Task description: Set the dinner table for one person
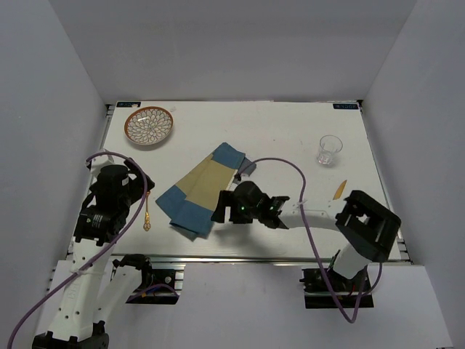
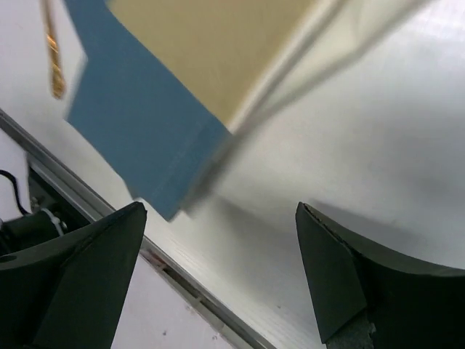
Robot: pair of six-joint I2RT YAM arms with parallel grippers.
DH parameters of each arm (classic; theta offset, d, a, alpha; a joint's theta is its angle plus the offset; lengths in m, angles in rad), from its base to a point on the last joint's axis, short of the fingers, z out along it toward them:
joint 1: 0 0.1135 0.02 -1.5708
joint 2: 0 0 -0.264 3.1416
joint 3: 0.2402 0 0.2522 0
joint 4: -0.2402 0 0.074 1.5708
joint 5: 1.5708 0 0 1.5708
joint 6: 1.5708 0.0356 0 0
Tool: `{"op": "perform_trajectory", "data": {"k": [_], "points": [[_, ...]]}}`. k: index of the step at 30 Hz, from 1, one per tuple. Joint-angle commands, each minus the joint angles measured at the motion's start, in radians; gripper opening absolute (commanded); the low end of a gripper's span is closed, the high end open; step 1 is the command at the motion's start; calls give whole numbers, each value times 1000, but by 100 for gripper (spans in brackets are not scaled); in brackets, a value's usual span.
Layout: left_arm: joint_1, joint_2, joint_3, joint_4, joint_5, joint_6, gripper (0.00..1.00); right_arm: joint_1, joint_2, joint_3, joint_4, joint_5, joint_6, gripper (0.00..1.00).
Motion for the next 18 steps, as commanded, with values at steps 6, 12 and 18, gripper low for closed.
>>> {"op": "perform_trajectory", "data": {"k": [6,12,18], "points": [[-4,-27,13,-7,-21,-9,98,120,131,-78,296,29,303,87],[-4,-30,9,0,-15,-5,98,126,196,-137,451,38,384,76],[-4,-33,5,7,-7,0,98,118,240,-157,526,52,412,58]]}}
